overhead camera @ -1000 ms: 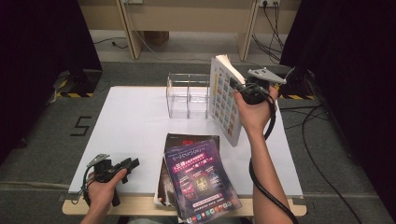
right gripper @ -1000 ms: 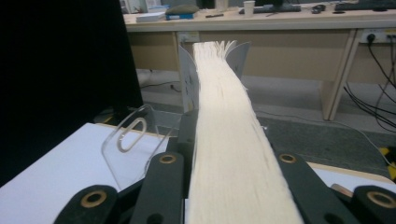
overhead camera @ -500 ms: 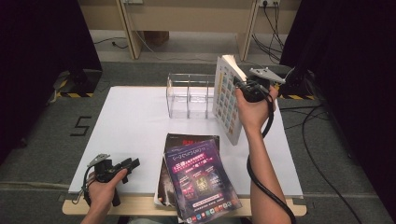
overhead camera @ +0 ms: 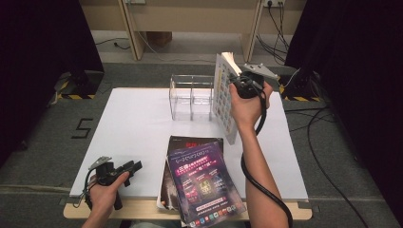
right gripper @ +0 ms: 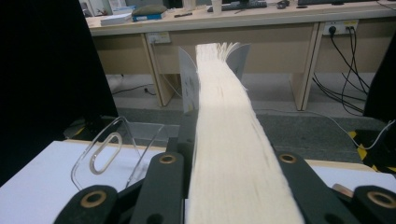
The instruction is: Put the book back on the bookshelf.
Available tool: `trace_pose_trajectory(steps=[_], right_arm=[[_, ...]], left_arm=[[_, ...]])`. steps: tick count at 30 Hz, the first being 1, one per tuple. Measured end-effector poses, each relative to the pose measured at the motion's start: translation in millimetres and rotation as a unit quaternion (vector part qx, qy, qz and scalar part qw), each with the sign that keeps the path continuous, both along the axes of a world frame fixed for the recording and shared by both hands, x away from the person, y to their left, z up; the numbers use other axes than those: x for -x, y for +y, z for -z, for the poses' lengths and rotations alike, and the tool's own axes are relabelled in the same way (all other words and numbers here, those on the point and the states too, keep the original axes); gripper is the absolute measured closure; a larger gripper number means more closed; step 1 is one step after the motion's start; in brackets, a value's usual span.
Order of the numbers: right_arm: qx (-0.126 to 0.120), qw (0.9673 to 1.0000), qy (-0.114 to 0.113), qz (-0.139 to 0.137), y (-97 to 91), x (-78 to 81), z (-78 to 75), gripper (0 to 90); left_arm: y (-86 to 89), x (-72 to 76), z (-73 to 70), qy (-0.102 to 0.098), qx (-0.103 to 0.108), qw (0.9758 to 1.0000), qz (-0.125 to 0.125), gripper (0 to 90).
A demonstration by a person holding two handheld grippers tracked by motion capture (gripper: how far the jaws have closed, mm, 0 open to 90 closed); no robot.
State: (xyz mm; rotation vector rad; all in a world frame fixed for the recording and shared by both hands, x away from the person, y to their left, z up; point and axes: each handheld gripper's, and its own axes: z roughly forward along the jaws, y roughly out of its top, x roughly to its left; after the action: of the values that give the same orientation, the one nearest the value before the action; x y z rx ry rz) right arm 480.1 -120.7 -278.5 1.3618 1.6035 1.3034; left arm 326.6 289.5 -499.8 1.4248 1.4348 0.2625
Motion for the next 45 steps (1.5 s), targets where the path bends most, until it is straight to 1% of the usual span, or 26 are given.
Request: trace_pose_trajectory(steps=[2,7,11,15,19,25,26,30,34,35,36,38,41,42,45], right_arm=[[-0.001,1.0000,-0.002,0.000,4.0,-2.5,-0.3,74.5],[-0.005,1.0000,-0.007,-0.002,6.6,-8.1,0.5,74.5],[-0.003,0.9999,-0.011,0.006,6.7,-14.1,3.0,74.5],[-0.007,0.9998,-0.015,0.009,6.9,-19.5,7.3,74.5],[-0.004,0.9998,-0.016,0.014,8.6,-23.4,13.7,74.5],[0.004,0.9998,-0.009,0.015,15.5,-26.9,29.6,74.5],[0.004,0.9998,-0.012,0.015,16.4,-27.4,32.0,74.4],[0.001,0.9998,-0.013,0.014,17.3,-26.9,33.4,74.2],[0.008,0.9999,-0.008,0.009,16.7,-21.8,33.5,72.2],[0.008,0.9999,-0.010,0.010,15.7,-19.7,32.3,71.6],[0.010,0.9999,-0.004,0.012,14.1,-17.4,30.4,71.3],[0.006,1.0000,0.002,0.005,9.8,-13.4,28.6,70.6],[0.010,0.9999,0.004,-0.002,6.3,-8.9,30.0,69.7],[0.017,0.9998,0.005,0.000,6.0,-7.4,30.8,68.8],[0.014,0.9999,0.003,0.002,4.0,-5.5,32.6,67.4]], left_arm=[[0.4,0.4,-0.4,-0.001,0.001,1.0000,0.000,53.7],[1.1,-0.2,-0.2,-0.001,0.002,1.0000,-0.003,53.7],[0.7,-0.3,-0.2,-0.001,0.002,1.0000,-0.001,53.7],[0.7,-0.6,0.4,0.000,0.002,1.0000,-0.001,53.7],[0.8,-0.6,0.2,-0.001,0.003,1.0000,-0.002,53.7],[0.4,-0.7,0.7,0.000,0.001,1.0000,0.000,53.7],[0.5,-0.5,0.5,0.000,0.001,1.0000,0.000,53.7],[0.9,-0.7,0.7,0.000,0.002,1.0000,-0.002,53.7],[0.1,-0.4,0.8,0.000,0.001,1.0000,0.001,53.6],[-0.2,-0.2,0.7,0.000,0.001,1.0000,0.001,53.6],[-0.4,0.2,0.4,0.000,0.000,1.0000,0.002,53.6],[-0.8,0.5,0.3,-0.001,0.000,1.0000,0.001,53.6],[-1.8,0.5,0.7,0.000,-0.001,1.0000,0.004,53.6],[-2.1,0.6,0.7,0.000,-0.001,1.0000,0.004,53.6],[-2.1,0.6,0.9,0.000,-0.001,1.0000,0.004,53.6]])
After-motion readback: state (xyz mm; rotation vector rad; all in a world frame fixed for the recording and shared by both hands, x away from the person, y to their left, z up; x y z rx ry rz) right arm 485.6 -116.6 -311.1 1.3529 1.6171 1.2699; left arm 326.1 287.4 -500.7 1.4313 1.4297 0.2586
